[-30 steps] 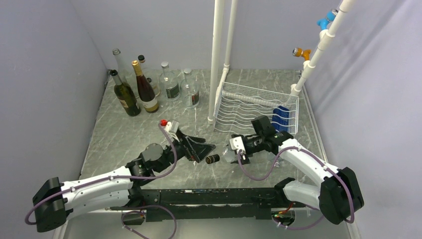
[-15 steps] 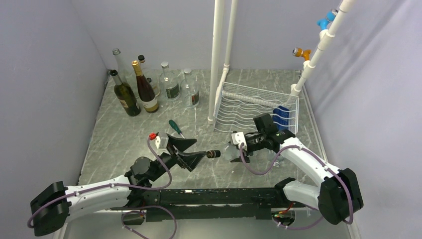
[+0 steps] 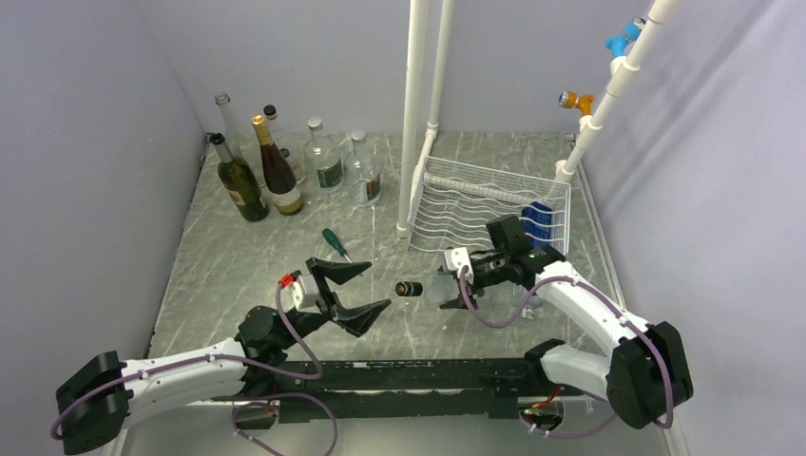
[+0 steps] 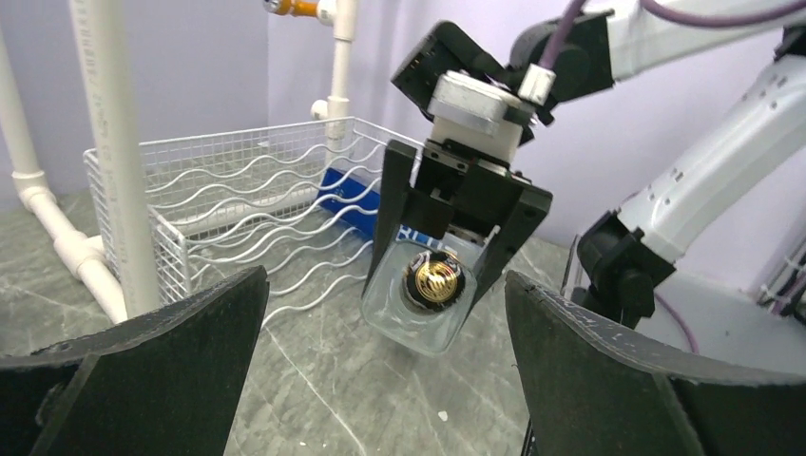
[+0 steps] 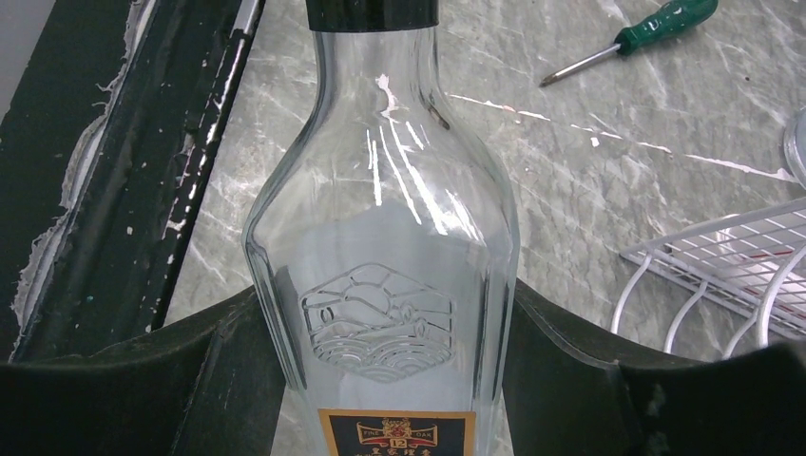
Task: Take the wine bottle off the wine rack
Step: Pick up the wine bottle from the wine rack.
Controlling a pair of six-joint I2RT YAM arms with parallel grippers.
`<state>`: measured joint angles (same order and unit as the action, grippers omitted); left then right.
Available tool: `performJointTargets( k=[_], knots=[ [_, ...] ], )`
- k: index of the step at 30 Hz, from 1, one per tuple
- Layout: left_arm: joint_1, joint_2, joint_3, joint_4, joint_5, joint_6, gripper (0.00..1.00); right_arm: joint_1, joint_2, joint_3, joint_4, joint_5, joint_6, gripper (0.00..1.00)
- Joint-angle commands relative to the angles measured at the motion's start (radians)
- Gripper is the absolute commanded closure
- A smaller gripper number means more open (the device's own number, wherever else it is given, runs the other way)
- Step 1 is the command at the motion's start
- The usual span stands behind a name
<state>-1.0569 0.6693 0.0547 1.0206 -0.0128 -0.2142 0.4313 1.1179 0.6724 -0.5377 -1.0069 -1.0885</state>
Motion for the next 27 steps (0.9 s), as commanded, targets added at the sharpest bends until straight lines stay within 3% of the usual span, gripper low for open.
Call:
performJointTargets(
  k=[1, 12, 21, 27],
  knots=[
    [0.002, 0.032, 0.021, 0.012, 0.127, 0.151, 0.0, -0.005, -0.017, 0.065, 0.038, -0.113, 0.009, 1.0],
    [0.001, 0.303, 0.082, 0.2, 0.194, 0.312, 0.01, -0.006, -0.016, 0.069, 0.027, -0.128, 0.004, 1.0],
    [0.0, 0.692, 0.158, 0.64, 0.26, 0.223, 0.04, -0.007, -0.017, 0.069, 0.021, -0.135, -0.002, 1.0],
    [-0.011, 0.788, 0.22, 0.645, 0.28, 0.158, 0.13, -0.008, -0.018, 0.07, 0.017, -0.137, -0.005, 1.0]
  ],
)
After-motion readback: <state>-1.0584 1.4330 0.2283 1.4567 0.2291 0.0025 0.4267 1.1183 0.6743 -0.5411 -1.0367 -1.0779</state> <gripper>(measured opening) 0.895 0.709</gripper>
